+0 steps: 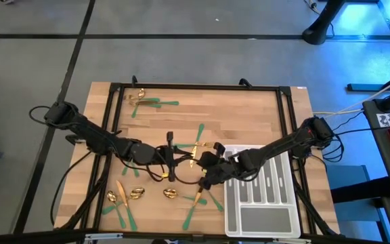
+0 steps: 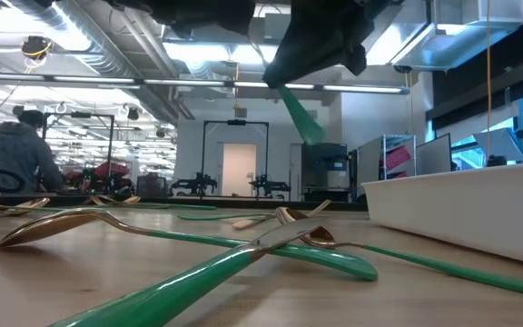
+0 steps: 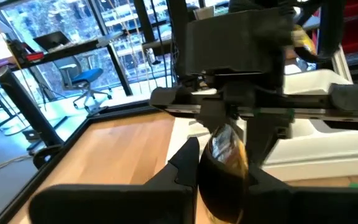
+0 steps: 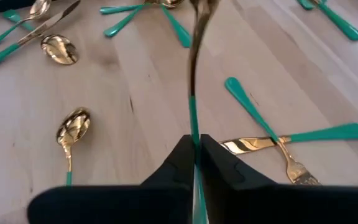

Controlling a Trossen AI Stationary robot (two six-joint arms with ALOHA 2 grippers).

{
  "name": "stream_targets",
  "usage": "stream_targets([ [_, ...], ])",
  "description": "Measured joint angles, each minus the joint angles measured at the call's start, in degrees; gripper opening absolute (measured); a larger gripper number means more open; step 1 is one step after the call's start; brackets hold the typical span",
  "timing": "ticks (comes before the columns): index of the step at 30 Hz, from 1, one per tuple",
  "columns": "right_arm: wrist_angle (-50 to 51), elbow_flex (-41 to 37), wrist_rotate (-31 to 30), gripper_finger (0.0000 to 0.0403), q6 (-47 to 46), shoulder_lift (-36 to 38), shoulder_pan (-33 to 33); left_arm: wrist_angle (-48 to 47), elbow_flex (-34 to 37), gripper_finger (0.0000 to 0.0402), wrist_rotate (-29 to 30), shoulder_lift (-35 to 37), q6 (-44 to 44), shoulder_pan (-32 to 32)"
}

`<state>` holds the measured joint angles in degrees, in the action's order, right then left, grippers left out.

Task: Sort silverware
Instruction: Put the middle right green spoon into the silverware rack

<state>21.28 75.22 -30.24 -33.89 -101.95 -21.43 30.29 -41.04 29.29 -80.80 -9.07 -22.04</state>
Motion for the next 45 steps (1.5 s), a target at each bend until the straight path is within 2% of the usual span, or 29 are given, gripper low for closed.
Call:
stream_targets([
  [3, 0.5, -0.6, 0.5, 0.0006, -3.7, 0.2, -0.3, -1.5, 0.0, 0.0061, -0.1, 0.0, 0.2, 0.0],
  [7, 6.3, -0.7, 0.4, 0.0004, -12.4, 2.4, -2.0, -5.1, 0.0, 0.0121, -0.4, 0.0, 3.8, 0.8],
  [11, 16.5, -0.7, -3.0, 0.0002, -24.7, 6.5, -4.3, -10.6, 0.2, 0.0176, -0.8, -0.1, 6.2, 2.1],
  [14, 26.3, -0.7, -2.8, 0.0002, -36.2, 9.9, -6.2, -13.1, 0.2, 0.0200, -0.8, -0.1, 7.3, 2.6],
  [18, 38.1, -0.7, 2.7, 0.0001, -51.3, 12.1, -9.0, -16.8, 0.2, 0.0210, -0.3, -0.1, 7.6, 2.6],
  [21, 42.2, -0.7, 10.9, 0.0001, -60.6, 12.2, -11.0, -21.6, 0.2, 0.0211, 1.6, 0.0, 8.4, 2.1],
  [22, 42.1, -0.7, 13.7, 0.0001, -62.9, 12.2, -11.6, -23.9, 0.2, 0.0211, 3.7, 0.1, 8.9, 1.9],
  [24, 40.6, -0.7, 17.2, 0.0001, -66.0, 12.2, -13.2, -30.3, 0.2, 0.0211, 12.0, 0.9, 11.4, 0.8],
  [27, 39.1, -1.6, 18.4, 0.0001, -67.7, 12.2, -15.3, -38.8, 1.0, 0.0211, 28.0, 3.2, 16.5, -1.7],
  [30, 38.7, -4.2, 19.4, 0.0000, -69.7, 13.0, -16.2, -44.6, 3.0, 0.0211, 38.0, 6.5, 21.3, -4.4],
  [35, 30.5, -13.5, 21.1, 0.0000, -72.8, 16.5, -15.4, -51.3, 5.2, 0.0211, 39.4, 13.7, 27.4, -6.6],
  [39, 20.8, -20.3, 24.0, 0.0000, -72.5, 18.4, -12.5, -51.8, 7.5, 0.0211, 39.4, 18.8, 28.7, -7.2],
  [45, 16.2, -23.7, 28.7, 0.0001, -69.9, 18.4, -8.9, -52.3, 10.0, 0.0211, 39.4, 23.1, 31.7, -7.4],
])
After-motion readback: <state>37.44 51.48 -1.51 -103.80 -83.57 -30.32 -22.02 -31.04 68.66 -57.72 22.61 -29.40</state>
